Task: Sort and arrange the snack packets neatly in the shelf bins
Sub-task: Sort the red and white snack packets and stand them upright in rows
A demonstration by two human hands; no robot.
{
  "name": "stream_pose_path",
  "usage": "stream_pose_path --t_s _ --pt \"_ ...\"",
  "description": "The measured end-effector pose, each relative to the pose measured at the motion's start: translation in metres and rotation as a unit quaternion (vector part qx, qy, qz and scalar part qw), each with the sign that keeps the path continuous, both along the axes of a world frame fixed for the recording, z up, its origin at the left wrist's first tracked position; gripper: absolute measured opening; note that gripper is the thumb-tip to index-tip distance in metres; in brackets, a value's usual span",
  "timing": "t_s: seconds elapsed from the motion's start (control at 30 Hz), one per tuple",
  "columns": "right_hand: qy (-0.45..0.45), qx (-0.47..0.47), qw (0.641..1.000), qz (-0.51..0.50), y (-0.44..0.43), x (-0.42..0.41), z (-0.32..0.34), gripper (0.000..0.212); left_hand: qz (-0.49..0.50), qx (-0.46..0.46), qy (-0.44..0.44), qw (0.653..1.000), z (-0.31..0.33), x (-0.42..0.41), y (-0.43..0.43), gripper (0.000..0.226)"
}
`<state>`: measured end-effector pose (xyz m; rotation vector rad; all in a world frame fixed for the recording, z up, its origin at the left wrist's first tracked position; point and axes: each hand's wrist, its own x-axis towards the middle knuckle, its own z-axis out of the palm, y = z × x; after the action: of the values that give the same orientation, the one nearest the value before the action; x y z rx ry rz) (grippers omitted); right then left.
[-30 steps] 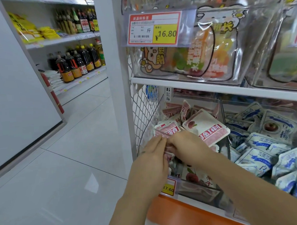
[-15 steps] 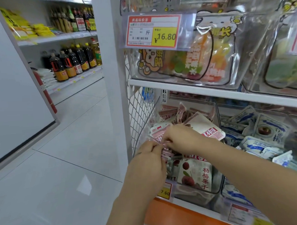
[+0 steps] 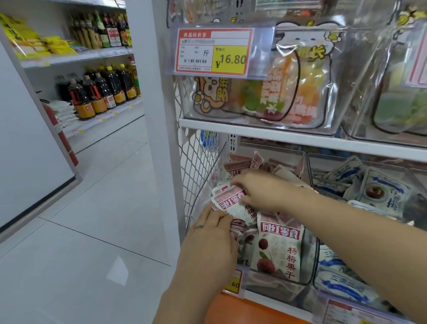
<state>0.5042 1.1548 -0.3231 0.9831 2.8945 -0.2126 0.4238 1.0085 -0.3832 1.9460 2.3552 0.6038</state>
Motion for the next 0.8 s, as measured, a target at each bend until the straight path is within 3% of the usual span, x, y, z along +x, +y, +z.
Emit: stream_pose_path --t_s 0.03,0.13,0.3,0.4,0.5,0.63,0.73,0.8 --pt "0.008 0.004 1.000 -0.008 0.001 -0.002 -0.002 0.008 -0.003 0.002 -0.002 1.000 0.001 0.000 -0.001 0.053" --pt "0.038 0.012 0.999 -0.024 0.003 -0.004 0.002 0.028 -0.001 0.011 -0.005 1.000 0.001 -0.001 -0.001 0.053" --pt "0.228 0.032 0.967 -0.111 0.005 0.006 0.013 0.013 -0.014 0.026 0.001 1.000 0.000 -0.002 -0.003 0.061" --pt "0.268 0.026 0.956 -0.117 0.000 0.010 0.013 0.009 -0.012 0.035 0.008 0.999 0.005 -0.002 -0.005 0.063" --pt "0.236 0.012 0.968 -0.081 -0.003 0.014 0.006 0.009 -0.016 -0.007 0.005 1.000 0.006 -0.001 -0.004 0.053" --pt "0.142 -0.033 0.989 -0.017 -0.009 0.019 -0.004 0.007 -0.016 -0.020 -0.004 1.000 0.007 -0.001 -0.004 0.058" --pt "0.116 -0.036 0.993 0.007 -0.009 0.018 -0.006 0.005 -0.002 -0.011 -0.007 1.000 0.005 0.001 -0.002 0.047" --pt "0.099 -0.046 0.994 0.014 -0.009 0.018 -0.007 0.005 0.006 -0.002 -0.010 1.000 0.005 0.004 -0.002 0.053"
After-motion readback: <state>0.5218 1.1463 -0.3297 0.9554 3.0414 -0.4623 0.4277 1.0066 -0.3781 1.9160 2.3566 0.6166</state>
